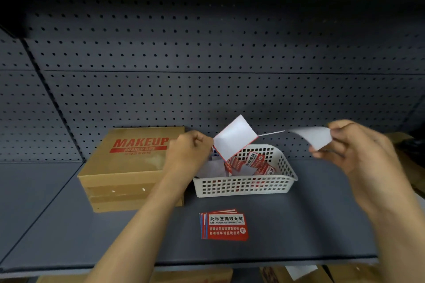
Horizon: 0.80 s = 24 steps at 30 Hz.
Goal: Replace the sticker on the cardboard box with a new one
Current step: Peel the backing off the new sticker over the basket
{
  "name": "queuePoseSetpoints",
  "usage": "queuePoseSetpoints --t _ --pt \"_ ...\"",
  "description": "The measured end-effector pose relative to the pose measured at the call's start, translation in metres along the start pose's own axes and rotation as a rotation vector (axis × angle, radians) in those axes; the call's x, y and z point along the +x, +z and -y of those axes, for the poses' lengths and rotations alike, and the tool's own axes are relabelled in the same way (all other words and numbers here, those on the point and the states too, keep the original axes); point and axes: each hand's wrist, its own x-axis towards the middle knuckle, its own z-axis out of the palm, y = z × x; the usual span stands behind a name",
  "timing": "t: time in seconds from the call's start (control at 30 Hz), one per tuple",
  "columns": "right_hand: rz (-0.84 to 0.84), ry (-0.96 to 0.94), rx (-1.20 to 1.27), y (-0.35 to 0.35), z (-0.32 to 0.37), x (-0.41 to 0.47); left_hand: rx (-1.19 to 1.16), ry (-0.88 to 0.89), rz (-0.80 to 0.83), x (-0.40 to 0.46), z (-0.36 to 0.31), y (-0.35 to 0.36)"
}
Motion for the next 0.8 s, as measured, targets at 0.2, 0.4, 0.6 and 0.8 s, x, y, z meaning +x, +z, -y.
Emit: queuePoseSetpoints --t 0.2,0.4,0.6,0.8 --pt "-0.030 -0.009 0.025 -0.003 0.001 0.011 0.117 -0.006 0.061 0.018 0.007 0.030" --pt "-0.021 0.007 0.063 -0.008 0.001 0.019 0.329 0.012 0.098 0.029 0.006 0.047" --pt "-0.012 -0.015 -0.008 0.001 -0.001 0.018 0.449 0.336 -0.055 0.019 -0.009 0.035" --pt "-0.006 -0.056 -0.199 0.029 -0.006 0.013 -0.012 0.683 0.151 -0.034 -0.057 0.008"
